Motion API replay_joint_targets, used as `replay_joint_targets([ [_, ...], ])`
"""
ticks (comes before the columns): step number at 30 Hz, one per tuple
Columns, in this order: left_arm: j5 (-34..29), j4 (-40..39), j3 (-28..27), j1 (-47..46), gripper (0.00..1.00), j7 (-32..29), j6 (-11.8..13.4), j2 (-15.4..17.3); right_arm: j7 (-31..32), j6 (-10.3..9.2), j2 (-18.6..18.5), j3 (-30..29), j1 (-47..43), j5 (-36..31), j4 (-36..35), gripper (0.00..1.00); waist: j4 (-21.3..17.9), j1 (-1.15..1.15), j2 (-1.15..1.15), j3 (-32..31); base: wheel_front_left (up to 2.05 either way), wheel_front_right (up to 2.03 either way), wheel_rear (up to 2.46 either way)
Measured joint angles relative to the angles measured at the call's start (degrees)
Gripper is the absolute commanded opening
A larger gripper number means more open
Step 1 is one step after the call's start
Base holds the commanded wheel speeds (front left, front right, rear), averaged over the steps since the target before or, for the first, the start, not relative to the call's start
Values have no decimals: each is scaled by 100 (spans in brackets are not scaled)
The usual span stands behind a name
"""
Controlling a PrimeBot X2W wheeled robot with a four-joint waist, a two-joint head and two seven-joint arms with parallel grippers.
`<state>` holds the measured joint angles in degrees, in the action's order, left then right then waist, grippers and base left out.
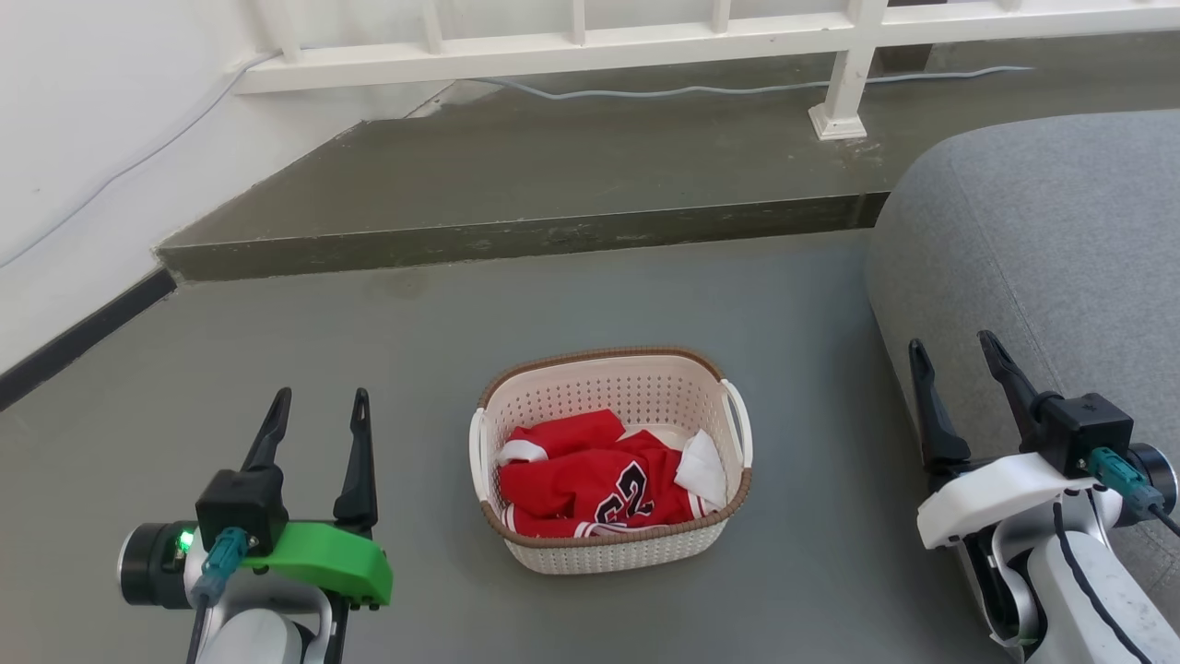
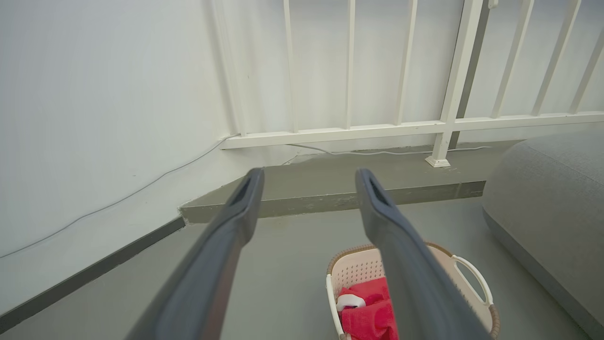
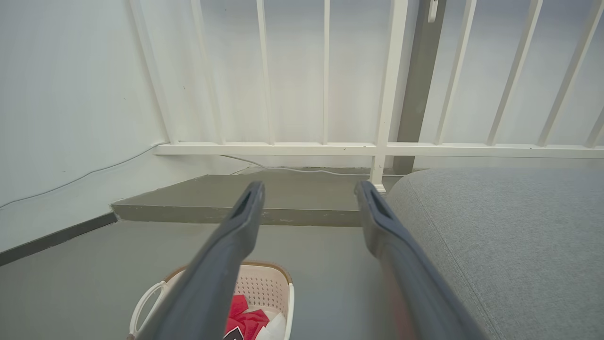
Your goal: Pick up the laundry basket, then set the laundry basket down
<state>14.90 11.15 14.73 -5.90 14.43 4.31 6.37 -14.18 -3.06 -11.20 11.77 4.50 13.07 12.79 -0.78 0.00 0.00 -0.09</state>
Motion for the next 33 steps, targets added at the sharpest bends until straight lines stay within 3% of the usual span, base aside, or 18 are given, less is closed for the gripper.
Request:
replay_joint_targets([
  [33,64,414,-82,-119,100,0,-4,-29,-25,155,144,-189,-2,-4,178,100,5,0,0,29,0,0,0],
])
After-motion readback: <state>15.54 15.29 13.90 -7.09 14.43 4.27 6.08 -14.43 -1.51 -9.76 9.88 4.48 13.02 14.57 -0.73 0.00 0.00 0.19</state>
